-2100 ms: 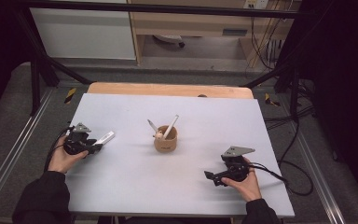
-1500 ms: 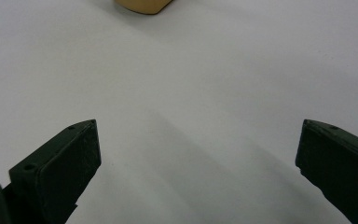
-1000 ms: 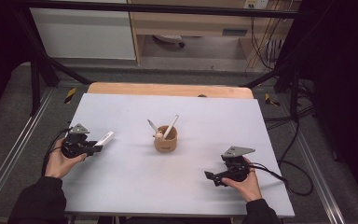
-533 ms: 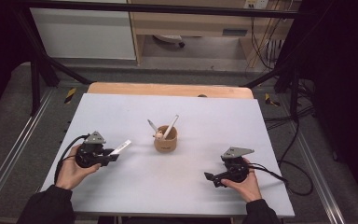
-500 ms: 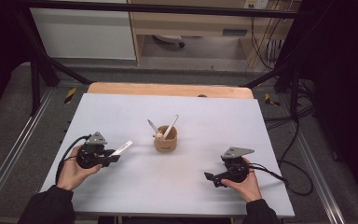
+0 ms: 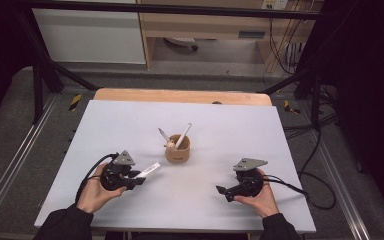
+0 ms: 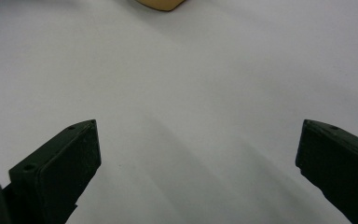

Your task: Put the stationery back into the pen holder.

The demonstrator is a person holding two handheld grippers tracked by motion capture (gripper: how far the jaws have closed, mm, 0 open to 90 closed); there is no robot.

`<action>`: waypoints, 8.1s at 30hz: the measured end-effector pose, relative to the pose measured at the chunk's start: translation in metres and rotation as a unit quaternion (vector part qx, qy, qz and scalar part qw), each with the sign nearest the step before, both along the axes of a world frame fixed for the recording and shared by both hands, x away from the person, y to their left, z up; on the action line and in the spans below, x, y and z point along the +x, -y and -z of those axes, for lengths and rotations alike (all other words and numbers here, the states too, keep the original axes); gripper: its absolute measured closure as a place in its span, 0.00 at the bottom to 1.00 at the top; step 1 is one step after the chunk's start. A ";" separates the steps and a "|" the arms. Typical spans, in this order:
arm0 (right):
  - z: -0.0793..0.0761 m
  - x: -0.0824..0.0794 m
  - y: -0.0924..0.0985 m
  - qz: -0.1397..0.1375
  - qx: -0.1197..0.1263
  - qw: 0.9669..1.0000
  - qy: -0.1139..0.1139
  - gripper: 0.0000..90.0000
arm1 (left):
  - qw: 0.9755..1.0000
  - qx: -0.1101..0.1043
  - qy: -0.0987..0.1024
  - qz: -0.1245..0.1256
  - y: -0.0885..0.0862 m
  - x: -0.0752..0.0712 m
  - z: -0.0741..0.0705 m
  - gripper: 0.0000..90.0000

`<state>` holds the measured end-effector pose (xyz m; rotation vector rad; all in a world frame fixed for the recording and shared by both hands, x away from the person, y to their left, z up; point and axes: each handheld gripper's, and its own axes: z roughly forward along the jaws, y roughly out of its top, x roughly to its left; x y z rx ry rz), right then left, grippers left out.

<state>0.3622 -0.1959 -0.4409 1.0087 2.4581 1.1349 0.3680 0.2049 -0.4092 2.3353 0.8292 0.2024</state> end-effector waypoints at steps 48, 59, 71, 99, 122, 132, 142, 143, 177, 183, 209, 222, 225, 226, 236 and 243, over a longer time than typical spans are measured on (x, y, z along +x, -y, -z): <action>-0.035 -0.020 -0.097 -0.235 -0.187 0.936 0.181 0.16 | 0.989 0.073 -0.023 0.123 0.110 -0.002 -0.038 0.75; -0.032 -0.022 -0.100 -0.289 -0.218 0.905 0.222 0.35 | 0.987 0.082 -0.030 0.137 0.128 -0.003 -0.036 0.75; -0.032 -0.024 -0.098 -0.335 -0.240 0.872 0.264 0.62 | 0.984 0.085 -0.030 0.152 0.146 -0.005 -0.040 0.75; -0.034 -0.015 -0.084 -0.317 -0.247 0.883 0.244 0.74 | 0.991 0.040 0.026 0.126 0.101 -0.008 -0.037 0.49; -0.054 0.012 -0.079 -0.134 -0.041 0.973 0.182 0.74 | 0.998 -0.014 0.055 -0.026 -0.012 -0.017 0.013 0.11; -0.060 0.041 -0.088 -0.037 0.073 0.983 0.162 0.74 | 0.996 -0.028 0.061 -0.059 -0.031 -0.019 0.017 0.09; -0.060 0.064 -0.108 0.003 0.139 0.976 0.167 0.74 | 0.995 -0.036 0.056 -0.072 -0.038 -0.019 0.026 0.09; -0.059 0.066 -0.110 0.007 0.145 0.975 0.166 0.74 | 0.995 -0.037 0.057 -0.074 -0.039 -0.019 0.026 0.09; -0.016 0.085 -0.128 0.030 0.185 0.975 0.119 0.74 | 0.995 -0.037 0.058 -0.077 -0.040 -0.019 0.030 0.09; -0.018 0.084 -0.124 0.031 0.176 0.977 0.113 0.73 | 0.995 -0.036 0.057 -0.076 -0.040 -0.018 0.030 0.09; -0.055 0.049 -0.088 0.021 0.098 0.991 0.092 0.26 | 0.995 -0.037 0.058 -0.076 -0.042 -0.018 0.031 0.09; -0.045 0.031 -0.042 0.030 0.058 0.998 0.022 0.02 | 0.994 -0.041 0.056 -0.083 -0.045 -0.017 0.033 0.06; -0.038 0.025 -0.031 0.029 0.053 0.998 0.015 0.01 | 0.994 -0.042 0.059 -0.081 -0.046 -0.017 0.033 0.06; -0.036 0.023 -0.026 0.032 0.050 0.998 0.016 0.01 | 0.994 -0.042 0.059 -0.080 -0.047 -0.017 0.033 0.06; -0.017 0.005 0.015 0.043 0.050 0.998 0.003 0.01 | 0.994 -0.043 0.063 -0.080 -0.049 -0.018 0.036 0.06; -0.003 -0.003 0.038 0.039 0.051 0.998 -0.005 0.01 | 0.993 -0.048 0.070 -0.083 -0.053 -0.019 0.035 0.06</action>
